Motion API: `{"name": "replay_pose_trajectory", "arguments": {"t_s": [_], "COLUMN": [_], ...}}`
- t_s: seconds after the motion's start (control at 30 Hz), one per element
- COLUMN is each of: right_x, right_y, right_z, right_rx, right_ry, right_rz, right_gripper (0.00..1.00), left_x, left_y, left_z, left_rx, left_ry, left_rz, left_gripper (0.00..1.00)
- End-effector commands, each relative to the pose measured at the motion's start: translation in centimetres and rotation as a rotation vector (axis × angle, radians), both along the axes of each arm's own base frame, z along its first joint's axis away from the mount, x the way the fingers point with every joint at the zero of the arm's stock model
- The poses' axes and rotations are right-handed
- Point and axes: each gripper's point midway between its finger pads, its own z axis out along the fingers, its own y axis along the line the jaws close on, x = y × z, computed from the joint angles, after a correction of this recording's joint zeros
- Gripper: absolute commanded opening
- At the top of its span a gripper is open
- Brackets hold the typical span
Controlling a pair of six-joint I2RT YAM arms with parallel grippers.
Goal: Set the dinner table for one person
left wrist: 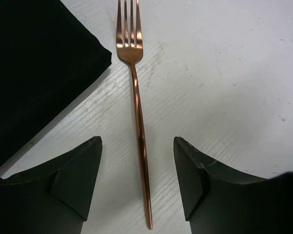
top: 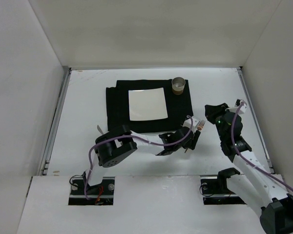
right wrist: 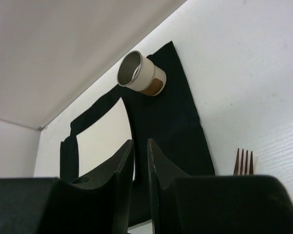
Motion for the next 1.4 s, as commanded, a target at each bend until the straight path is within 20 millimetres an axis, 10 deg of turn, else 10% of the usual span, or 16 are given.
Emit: {"name": "replay_pose_trajectory", "arguments": {"t_s": [0.0, 0.93, 1.37], "right_x": [0.2, 0.3, 0.5], "right_y": [-0.2, 0.5, -0.6], "right_z": [1.2, 1.1, 0.4], "right_rx": [0.04, 0.047, 0.054], "right_ry": [-0.047, -0.04, -0.026], "right_rz": [-0.001, 0.037, -0.004], "right_gripper": [0.23, 0.25, 0.26], "left_x": [0.2, -0.4, -2.3], "left_y": [-1.1, 0.5, 5.8], "left_z": [1.3, -5.4, 4.3], "left_rx": [-0.002, 0.242, 0.153], "left_ry": [-0.017, -0.093, -0.194], "left_rz": [-0.024, -0.014, 0.054], "left_gripper": [0.56, 0.13, 0.05]}}
